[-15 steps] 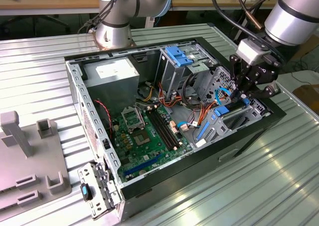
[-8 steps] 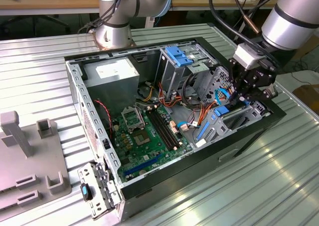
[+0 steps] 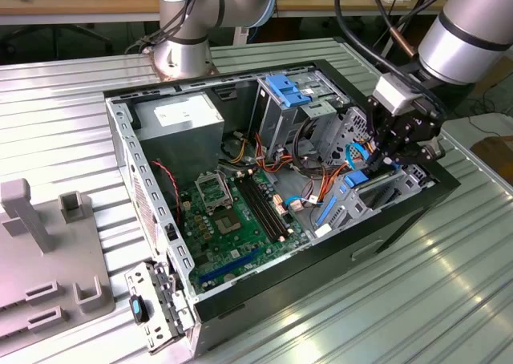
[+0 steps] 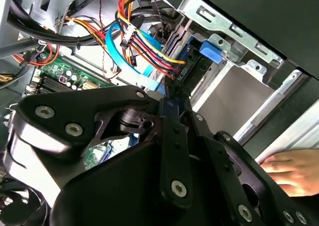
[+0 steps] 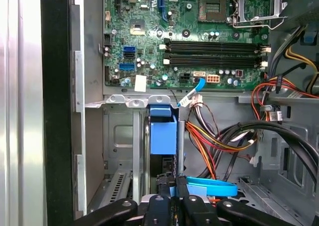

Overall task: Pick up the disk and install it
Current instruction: 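Insert the second disk wire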

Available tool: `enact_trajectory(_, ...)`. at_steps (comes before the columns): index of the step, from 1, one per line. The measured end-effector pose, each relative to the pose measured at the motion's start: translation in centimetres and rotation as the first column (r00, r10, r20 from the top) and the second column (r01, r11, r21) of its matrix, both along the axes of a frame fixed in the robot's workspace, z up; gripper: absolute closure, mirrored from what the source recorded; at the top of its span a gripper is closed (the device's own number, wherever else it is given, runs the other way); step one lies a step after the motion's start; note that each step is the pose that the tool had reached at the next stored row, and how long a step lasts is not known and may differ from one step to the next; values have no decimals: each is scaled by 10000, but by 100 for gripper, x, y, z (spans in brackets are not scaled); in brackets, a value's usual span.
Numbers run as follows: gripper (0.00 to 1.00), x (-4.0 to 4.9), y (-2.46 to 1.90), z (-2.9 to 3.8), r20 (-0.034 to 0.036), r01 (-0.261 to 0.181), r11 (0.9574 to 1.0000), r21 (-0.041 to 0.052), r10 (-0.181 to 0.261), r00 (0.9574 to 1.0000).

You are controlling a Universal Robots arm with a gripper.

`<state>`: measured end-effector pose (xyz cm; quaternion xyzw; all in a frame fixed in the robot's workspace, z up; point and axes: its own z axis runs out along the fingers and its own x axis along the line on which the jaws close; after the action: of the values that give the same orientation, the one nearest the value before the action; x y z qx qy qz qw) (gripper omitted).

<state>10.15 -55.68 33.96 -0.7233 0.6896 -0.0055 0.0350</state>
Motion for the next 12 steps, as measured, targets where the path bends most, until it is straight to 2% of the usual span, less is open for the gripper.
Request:
enact_trajectory(3,84,0,0,-15,0,0,10000,42,0,10000)
enact_trajectory(12,83,1,1,-21,5,2,10000,70,-2,10000)
